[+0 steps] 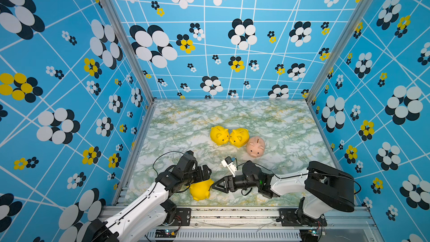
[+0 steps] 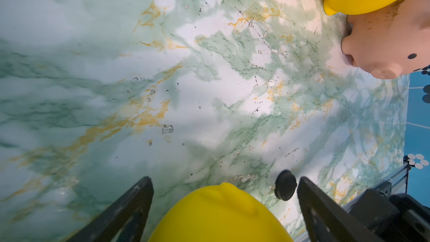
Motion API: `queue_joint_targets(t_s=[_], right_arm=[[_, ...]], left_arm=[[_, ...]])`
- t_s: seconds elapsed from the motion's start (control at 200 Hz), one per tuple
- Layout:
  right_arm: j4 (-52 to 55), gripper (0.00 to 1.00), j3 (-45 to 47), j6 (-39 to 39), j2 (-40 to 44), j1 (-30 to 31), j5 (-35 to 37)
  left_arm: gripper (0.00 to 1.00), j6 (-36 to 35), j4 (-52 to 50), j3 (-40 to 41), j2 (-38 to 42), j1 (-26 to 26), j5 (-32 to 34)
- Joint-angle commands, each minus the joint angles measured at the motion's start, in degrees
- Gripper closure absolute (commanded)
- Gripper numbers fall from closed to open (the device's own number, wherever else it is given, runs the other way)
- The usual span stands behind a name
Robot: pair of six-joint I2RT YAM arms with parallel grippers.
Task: Open piggy banks
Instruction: Adjust the piggy bank at the center of the board.
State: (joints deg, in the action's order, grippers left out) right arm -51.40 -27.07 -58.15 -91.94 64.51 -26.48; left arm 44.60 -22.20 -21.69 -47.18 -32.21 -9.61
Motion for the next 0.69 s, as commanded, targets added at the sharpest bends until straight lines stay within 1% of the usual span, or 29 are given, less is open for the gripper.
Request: queue_joint_targets(t_s=[0.0, 0.135, 0.285, 0.47, 0.58, 0.69], right_arm=[[-2.0, 0.28, -0.46, -0.98, -1.84, 2.0, -0.27], [-5.34, 0.3, -2.0, -2.21, -4.8, 3.26, 1.34], [-3.97, 0.3, -3.59, -1.34, -5.39, 3.35, 3.25], [-8.14, 0.32, -6.92, -3.43, -11.35, 3.32, 3.63], [-7.48, 0.34, -8.27, -2.88, -12.14, 3.18, 4.67], [-4.03, 0.36, -9.33, -2.57, -12.29, 2.95, 6.62]], left_arm=[[0.01, 0.06, 0.55, 1.48, 0.41, 0.82, 1.02], [0.01, -0.04, 0.13, 1.83, 1.43, 1.26, 0.93], [0.01, 0.14, 0.55, 2.66, 2.22, 1.62, 0.39], [0.01, 0.48, 1.7, 2.72, 1.85, 1.71, -0.19], [0.01, 0.92, 2.05, 3.03, 2.12, 1.75, -0.5], [0.01, 1.41, 3.64, 3.43, 1.99, 1.71, -1.86]])
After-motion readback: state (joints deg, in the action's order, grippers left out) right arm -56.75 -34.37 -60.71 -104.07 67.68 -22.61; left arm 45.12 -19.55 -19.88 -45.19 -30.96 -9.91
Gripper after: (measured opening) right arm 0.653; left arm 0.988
